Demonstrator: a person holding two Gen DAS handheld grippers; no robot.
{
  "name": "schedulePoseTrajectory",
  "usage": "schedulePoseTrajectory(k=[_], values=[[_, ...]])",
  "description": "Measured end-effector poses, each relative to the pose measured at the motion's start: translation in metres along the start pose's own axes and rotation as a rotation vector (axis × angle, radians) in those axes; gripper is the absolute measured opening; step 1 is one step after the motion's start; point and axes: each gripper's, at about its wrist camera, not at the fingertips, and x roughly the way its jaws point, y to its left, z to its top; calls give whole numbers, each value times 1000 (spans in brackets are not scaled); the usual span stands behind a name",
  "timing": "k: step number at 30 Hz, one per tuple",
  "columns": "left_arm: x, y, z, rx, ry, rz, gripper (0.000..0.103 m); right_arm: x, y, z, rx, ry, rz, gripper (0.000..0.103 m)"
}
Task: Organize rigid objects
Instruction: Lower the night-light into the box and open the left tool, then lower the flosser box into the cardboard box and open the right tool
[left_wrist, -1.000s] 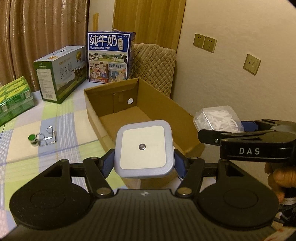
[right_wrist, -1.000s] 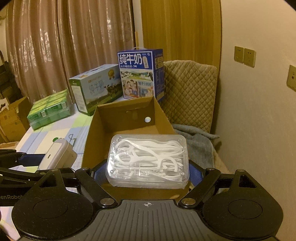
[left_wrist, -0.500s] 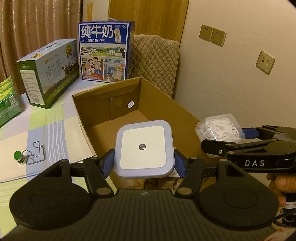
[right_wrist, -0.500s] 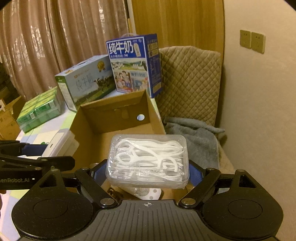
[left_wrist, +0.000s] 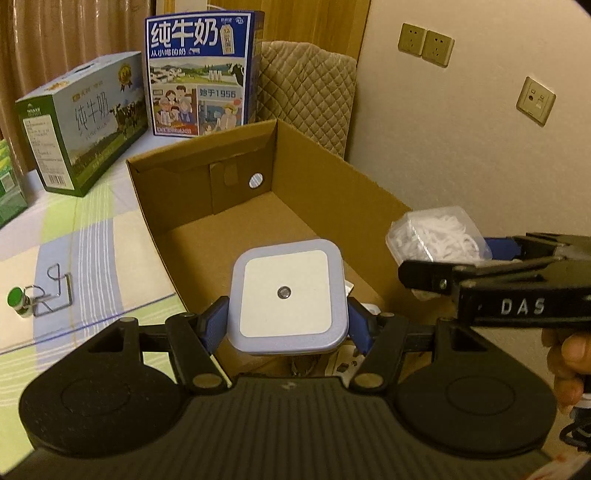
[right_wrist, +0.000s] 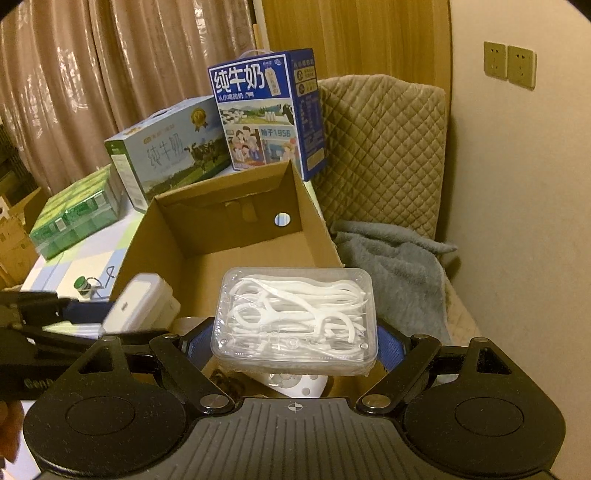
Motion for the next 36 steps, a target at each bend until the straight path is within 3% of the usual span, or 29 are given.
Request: schedulePoseTrajectory(k=[12,21,36], values=[[2,1,-1,-2,-4,19,60,-1,-1,2,6,-1,0,83],[-21,11,2,-23,-52,45,60,-6,0,0,15,-4,-1,83],[-45,32,-13,-69,-51,74,60,-4,19,-4,8,10,32,83]])
